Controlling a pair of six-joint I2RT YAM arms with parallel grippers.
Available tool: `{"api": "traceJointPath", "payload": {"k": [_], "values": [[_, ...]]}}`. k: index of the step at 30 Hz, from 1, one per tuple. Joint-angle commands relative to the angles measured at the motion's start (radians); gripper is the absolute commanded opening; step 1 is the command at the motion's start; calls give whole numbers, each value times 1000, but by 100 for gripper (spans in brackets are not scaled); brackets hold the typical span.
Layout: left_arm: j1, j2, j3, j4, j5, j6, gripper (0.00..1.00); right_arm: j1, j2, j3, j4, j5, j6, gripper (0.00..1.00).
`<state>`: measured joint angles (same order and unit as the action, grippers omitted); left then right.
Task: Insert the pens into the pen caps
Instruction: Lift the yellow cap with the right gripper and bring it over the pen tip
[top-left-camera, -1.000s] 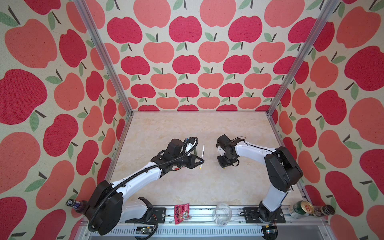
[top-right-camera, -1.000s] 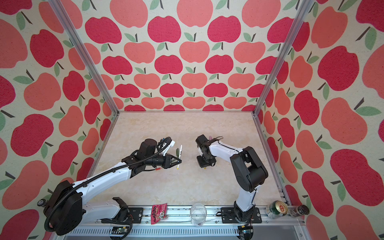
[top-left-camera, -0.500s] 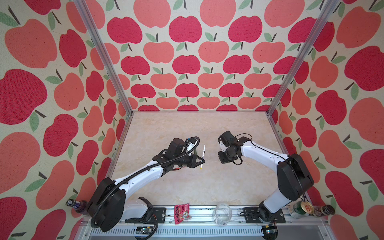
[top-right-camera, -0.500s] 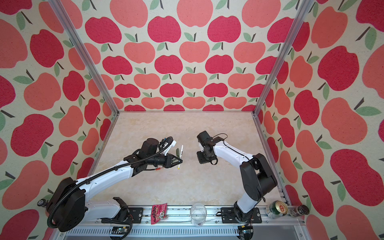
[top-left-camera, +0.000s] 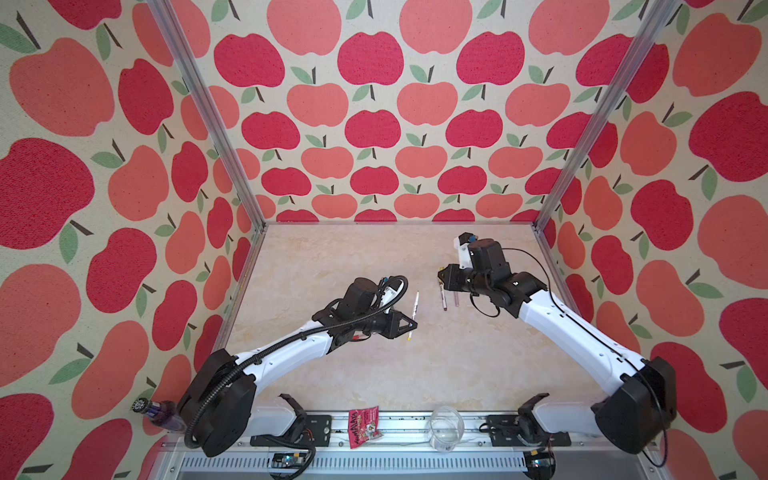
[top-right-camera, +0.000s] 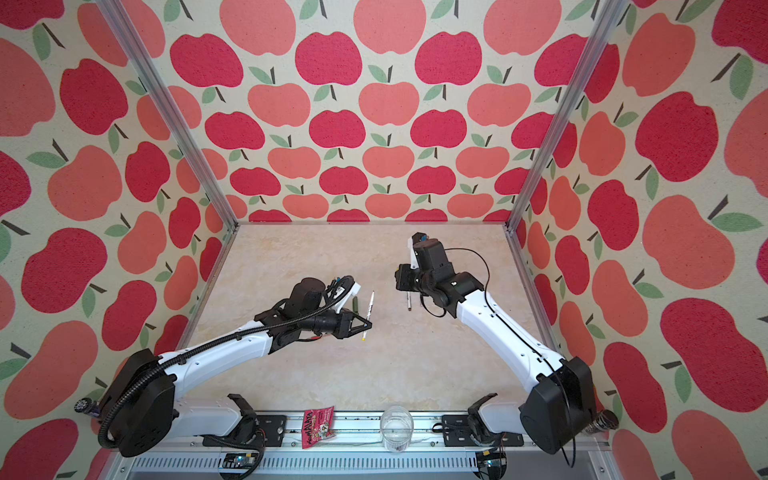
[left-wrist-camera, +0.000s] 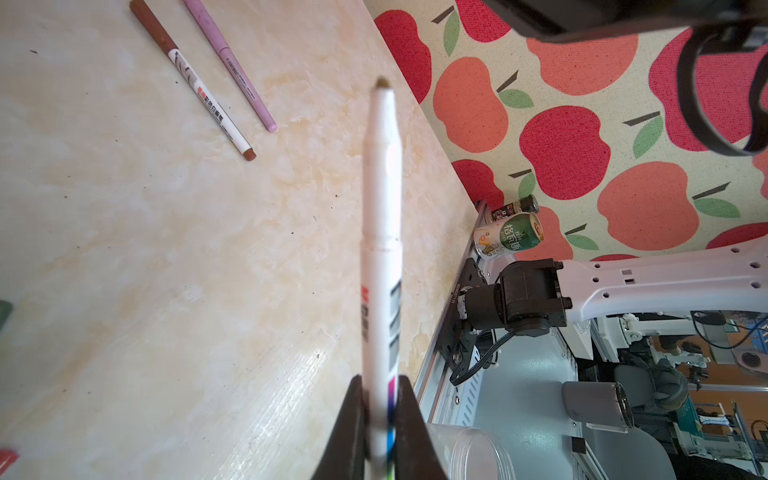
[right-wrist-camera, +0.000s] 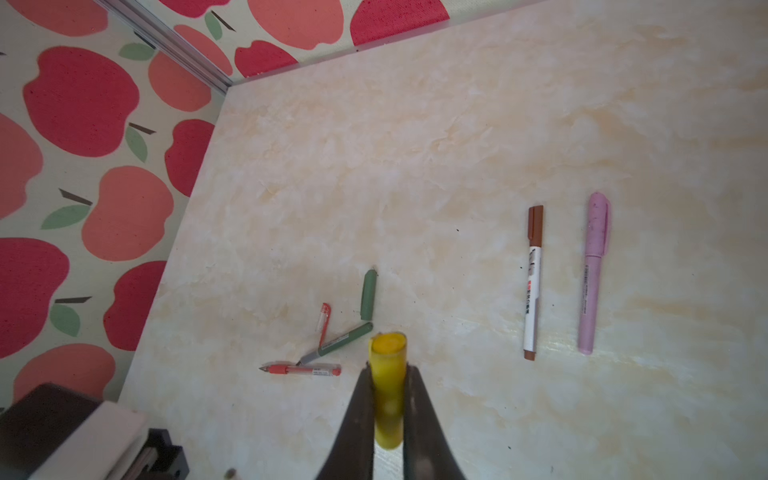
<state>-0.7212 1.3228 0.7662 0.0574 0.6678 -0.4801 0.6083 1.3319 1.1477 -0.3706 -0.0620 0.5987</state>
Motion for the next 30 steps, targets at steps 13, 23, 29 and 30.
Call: {"api": "traceJointPath", "payload": {"k": [13, 23, 29, 30], "values": [[-39, 42, 31, 107, -52, -35, 2, 16, 8, -46, 187, -155, 167, 0], [-40, 56, 36, 122, -74, -43, 2, 44, -19, -94, 198, -172, 194, 0], [-39, 75, 48, 120, -63, -42, 2, 46, -33, -92, 197, -175, 196, 0], [-39, 78, 48, 119, -63, -43, 2, 46, -36, -92, 197, -173, 195, 0]]}}
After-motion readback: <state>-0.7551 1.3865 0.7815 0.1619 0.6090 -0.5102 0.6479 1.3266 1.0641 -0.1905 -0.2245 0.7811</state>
